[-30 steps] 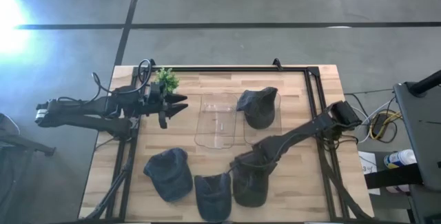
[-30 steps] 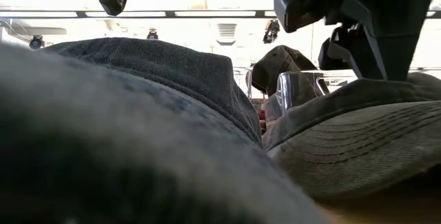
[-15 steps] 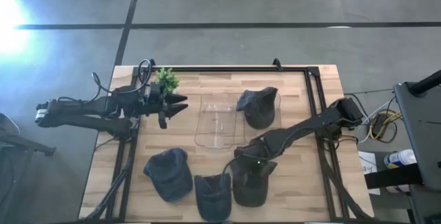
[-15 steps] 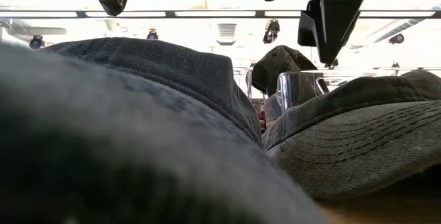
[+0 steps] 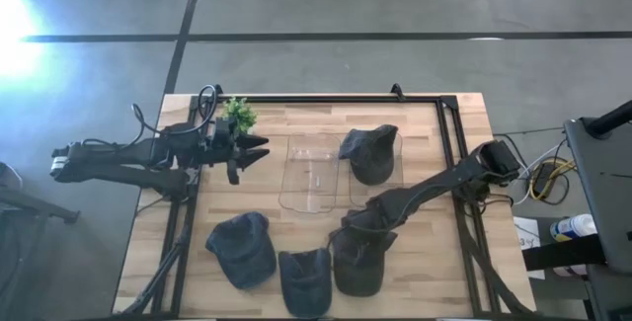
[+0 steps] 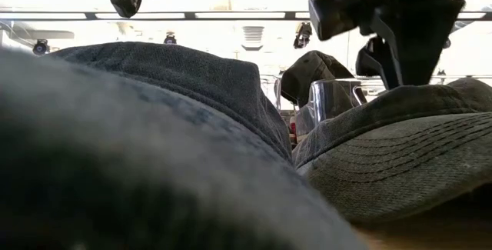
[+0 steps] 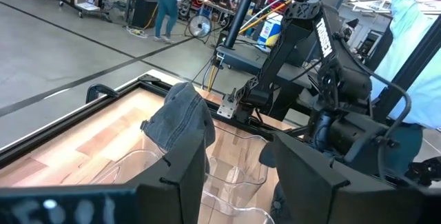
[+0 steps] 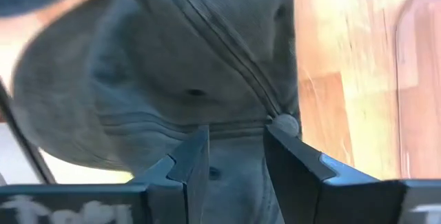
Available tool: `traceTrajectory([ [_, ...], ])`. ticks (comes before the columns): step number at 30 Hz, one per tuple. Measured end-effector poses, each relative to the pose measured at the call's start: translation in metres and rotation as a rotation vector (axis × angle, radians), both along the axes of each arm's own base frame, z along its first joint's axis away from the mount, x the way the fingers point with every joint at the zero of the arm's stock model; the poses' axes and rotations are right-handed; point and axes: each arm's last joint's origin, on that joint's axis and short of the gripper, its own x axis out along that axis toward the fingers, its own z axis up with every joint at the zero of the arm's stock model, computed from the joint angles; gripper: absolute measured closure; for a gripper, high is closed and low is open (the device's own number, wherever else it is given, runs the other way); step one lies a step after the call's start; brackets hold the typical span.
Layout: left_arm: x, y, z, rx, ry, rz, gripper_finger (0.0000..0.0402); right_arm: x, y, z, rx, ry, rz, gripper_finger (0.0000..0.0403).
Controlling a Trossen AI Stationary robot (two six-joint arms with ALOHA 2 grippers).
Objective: Pick & Place hat
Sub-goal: Put the black cap into the right transparent bin
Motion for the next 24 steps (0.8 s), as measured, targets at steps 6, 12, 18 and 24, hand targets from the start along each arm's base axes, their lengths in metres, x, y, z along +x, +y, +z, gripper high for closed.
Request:
traceTrajectory([
  [6, 0.000, 0.000, 0.000, 0.000, 0.000, 0.000, 0.0236, -0.007, -0.003, -0.011, -0.014, 0.036, 0.000, 0.0268],
  [12, 0.000, 0.000, 0.000, 0.000, 0.000, 0.000, 0.0236, -0.010, -0.004, -0.016, -0.018, 0.037, 0.005, 0.0268],
  [18, 0.000, 0.000, 0.000, 0.000, 0.000, 0.001, 0.0236, -0.011, 0.002, -0.025, 0.014, -0.009, -0.029, 0.0268],
  [24, 0.000, 0.000, 0.000, 0.000, 0.000, 0.002, 0.0236, -0.014, 0.025, -0.036, 0.097, -0.062, -0.010, 0.0268],
])
